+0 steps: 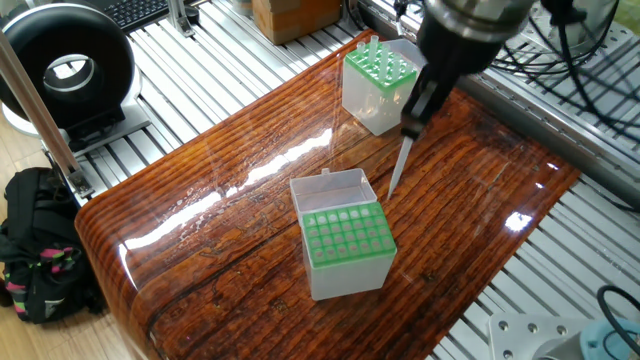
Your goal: Transfer all large pipette tips from one holder to another
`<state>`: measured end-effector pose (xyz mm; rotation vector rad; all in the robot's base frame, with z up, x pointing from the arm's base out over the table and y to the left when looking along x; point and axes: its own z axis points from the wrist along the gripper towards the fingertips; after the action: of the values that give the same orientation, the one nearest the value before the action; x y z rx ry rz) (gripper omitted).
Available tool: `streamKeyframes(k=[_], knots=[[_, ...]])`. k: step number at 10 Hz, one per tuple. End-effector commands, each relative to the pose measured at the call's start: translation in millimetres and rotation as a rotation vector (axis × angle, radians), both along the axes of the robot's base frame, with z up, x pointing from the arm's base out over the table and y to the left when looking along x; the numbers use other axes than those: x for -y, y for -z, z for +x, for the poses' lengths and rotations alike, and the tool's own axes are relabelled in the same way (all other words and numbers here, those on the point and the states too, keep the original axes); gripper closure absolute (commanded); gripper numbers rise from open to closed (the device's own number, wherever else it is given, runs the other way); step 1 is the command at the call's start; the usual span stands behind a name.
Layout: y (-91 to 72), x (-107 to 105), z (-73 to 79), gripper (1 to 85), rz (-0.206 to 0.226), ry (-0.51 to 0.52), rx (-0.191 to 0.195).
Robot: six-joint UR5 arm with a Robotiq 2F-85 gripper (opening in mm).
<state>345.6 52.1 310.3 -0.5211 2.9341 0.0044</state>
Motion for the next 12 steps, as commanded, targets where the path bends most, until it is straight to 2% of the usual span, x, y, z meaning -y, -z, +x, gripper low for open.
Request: streamKeyframes(k=[1, 4, 7, 8, 9, 10, 11, 12], knots=[[-0.9, 26, 16.2, 79.0, -0.033, -0.064, 0.032], [0.3, 6, 5.7, 75.7, 0.023, 0.000, -0.007], [-1.6, 23, 18.5, 77.0, -0.019, 0.132, 0.042], [-2.2, 29, 20.9, 78.0, -0.040, 0.139, 0.053], [-2.8, 29, 22.2, 78.3, -0.029, 0.139, 0.046], [-7.5, 47, 35.5, 78.3, -0.051, 0.103, 0.037], [-12.5, 63, 53.1, 78.3, -0.048, 0.061, 0.026], [-16.0, 86, 74.8, 78.3, -0.062, -0.009, 0.034]])
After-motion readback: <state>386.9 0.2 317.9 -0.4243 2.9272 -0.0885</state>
